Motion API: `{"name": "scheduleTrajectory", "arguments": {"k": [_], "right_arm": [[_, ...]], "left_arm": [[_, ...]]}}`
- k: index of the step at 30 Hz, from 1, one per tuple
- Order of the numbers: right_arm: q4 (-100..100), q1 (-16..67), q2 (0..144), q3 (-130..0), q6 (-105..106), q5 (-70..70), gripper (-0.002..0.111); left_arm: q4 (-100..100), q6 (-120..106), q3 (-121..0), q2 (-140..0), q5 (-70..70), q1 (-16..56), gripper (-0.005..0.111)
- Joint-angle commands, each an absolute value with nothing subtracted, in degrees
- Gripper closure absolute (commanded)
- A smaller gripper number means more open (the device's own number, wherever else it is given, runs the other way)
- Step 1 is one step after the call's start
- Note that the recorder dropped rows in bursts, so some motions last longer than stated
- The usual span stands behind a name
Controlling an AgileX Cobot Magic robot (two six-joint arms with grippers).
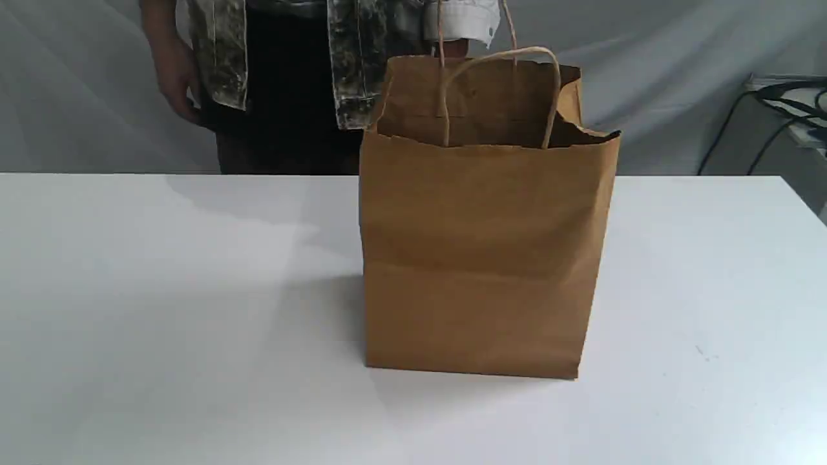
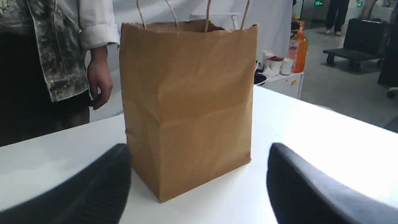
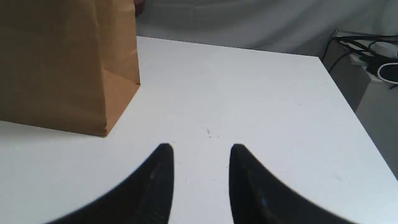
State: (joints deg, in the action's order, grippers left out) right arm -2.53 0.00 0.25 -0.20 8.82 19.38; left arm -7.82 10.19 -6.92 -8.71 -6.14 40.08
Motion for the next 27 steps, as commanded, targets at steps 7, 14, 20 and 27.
{"name": "scheduleTrajectory", "arguments": {"k": [7,14,20,27], "right_arm": [[-2.08,0.17,0.0,0.0,8.63,19.34,0.078],[-2.08,0.17,0.0,0.0,8.37,19.34,0.078],[-2.08,0.17,0.0,0.0,8.49,19.34,0.078],[-2.08,0.17,0.0,0.0,8.62,19.34,0.078]], "left_arm": [[-8.66,11.83,-6.68,-5.56,1.4,23.16,0.043],[0.0,19.1,-3.21,-6.0,-0.89,2.69,0.043],[2.22,21.82,0.0,-2.47,-2.69,-3.24,0.043],[-2.52,21.82,0.0,-0.33,-11.2,-4.35,0.043]]}}
